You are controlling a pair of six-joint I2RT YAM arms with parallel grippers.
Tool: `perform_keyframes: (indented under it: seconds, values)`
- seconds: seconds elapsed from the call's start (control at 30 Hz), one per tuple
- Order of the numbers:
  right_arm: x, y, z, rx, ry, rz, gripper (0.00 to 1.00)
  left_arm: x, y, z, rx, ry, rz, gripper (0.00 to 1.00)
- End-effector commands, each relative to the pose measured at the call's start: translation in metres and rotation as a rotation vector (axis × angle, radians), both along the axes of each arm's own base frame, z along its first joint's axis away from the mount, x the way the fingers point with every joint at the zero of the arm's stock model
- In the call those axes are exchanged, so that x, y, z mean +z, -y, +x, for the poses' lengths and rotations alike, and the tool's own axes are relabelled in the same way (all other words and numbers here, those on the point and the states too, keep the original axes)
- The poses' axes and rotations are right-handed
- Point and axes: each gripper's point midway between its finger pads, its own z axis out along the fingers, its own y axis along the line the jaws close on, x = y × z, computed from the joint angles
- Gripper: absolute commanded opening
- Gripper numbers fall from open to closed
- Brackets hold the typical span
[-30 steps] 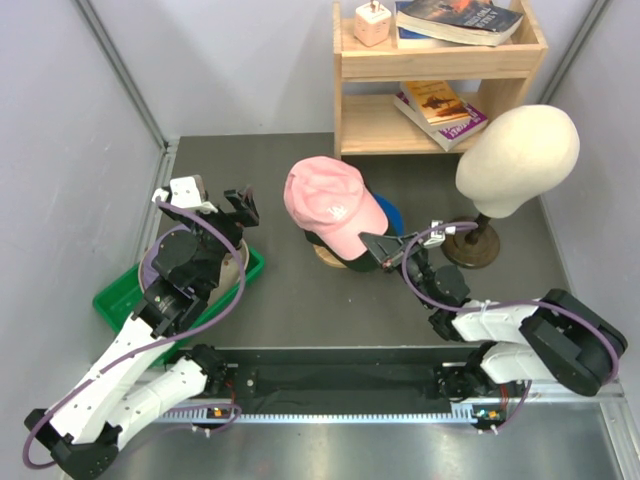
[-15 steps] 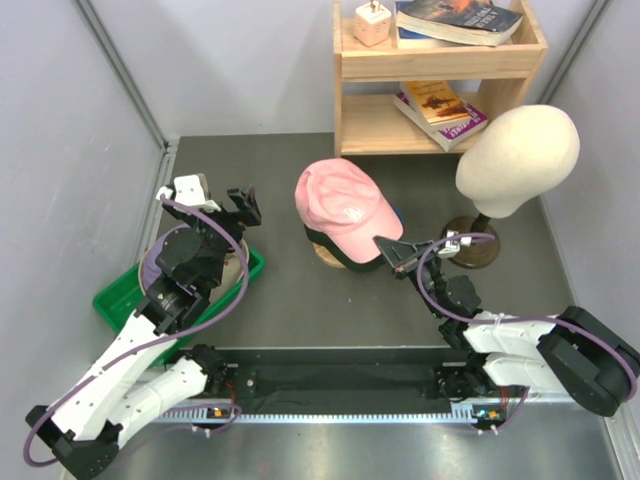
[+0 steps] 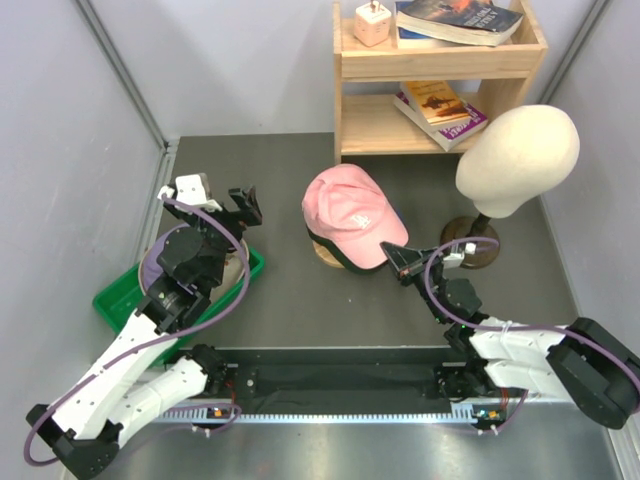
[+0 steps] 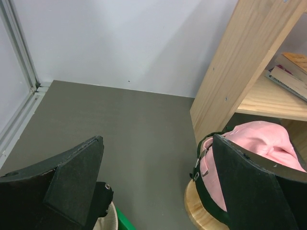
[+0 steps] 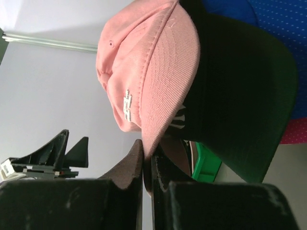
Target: Stack the hats
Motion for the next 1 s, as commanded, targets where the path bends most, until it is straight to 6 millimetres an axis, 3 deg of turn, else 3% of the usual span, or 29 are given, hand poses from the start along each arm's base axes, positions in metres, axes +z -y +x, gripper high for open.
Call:
perform_keyframes:
  seconds: [0.0,0.2,0.3,0.43,0.57,0.73,0.8,0.9,0.97]
  values:
    - [-0.059,0.034,0.014,-0.17,-0.167,-0.108,0.0,0.007,0.0,0.002,0.001,0.03,-0.01,0.99]
    - [-0.071,0.039,0.014,-0.191,-0.182,-0.17,0.0,0.006,0.001,0.002,0.0,0.026,-0.009,0.99]
    - [-0.059,0.038,0.016,-0.195,-0.121,-0.203,0.1,0.005,0.001,0.003,0.001,0.025,-0.006,0.99]
    - [-0.041,0.038,0.018,-0.204,-0.042,-0.238,0.34,0.003,0.002,0.004,0.001,0.019,-0.002,0.99]
    - [-0.028,0.039,0.018,-0.213,0.011,-0.265,0.41,0.0,0.006,0.007,-0.009,0.01,0.007,0.99]
    - [-0.023,0.041,0.016,-0.219,0.042,-0.281,0.34,-0.007,0.019,0.012,-0.058,-0.001,0.042,0.99]
    - [-0.023,0.042,0.018,-0.226,0.038,-0.289,0.29,-0.01,0.035,0.014,-0.136,-0.004,0.067,0.99]
    - [-0.031,0.043,0.021,-0.238,0.002,-0.318,0.14,-0.022,0.063,0.021,-0.252,-0.036,0.109,0.99]
    - [-0.04,0.045,0.027,-0.256,-0.044,-0.366,0.05,-0.039,0.088,0.029,-0.352,-0.101,0.167,0.99]
